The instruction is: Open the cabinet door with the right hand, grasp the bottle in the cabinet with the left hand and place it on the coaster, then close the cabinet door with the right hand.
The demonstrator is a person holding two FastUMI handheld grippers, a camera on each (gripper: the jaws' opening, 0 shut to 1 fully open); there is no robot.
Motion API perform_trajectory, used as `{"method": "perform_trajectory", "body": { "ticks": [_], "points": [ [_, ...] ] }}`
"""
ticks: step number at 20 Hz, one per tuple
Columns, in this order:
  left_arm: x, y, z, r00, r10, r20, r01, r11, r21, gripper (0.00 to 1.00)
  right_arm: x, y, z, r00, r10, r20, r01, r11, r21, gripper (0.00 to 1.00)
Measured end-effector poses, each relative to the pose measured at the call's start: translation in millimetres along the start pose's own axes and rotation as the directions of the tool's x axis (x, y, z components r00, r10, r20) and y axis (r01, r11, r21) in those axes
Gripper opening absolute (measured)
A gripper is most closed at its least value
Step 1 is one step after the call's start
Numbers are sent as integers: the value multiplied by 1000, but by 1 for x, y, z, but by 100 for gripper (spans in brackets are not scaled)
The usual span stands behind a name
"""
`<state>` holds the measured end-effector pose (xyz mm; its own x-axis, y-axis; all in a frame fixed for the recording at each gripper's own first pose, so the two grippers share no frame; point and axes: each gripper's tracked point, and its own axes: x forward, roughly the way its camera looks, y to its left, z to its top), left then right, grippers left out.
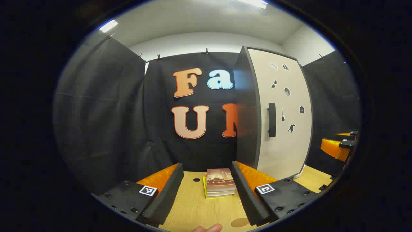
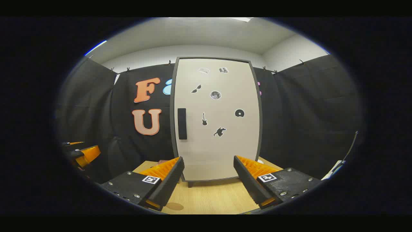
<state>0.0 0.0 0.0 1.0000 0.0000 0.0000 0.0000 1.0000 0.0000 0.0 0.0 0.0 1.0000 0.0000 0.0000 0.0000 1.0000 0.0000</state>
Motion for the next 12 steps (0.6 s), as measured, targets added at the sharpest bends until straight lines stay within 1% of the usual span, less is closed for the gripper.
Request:
{"method": "perform_trajectory", "body": {
  "ticks": [8,12],
  "points": [
    [6,9,-6,999,31,-17,-31,1000,1,96,8,-2,1,1000,12,-16,-12,1000,-1,95],
    [12,13,-12,998,46,-35,-46,999,6,96,18,0,2,1000,24,-19,-24,999,23,95]
  ]
}}
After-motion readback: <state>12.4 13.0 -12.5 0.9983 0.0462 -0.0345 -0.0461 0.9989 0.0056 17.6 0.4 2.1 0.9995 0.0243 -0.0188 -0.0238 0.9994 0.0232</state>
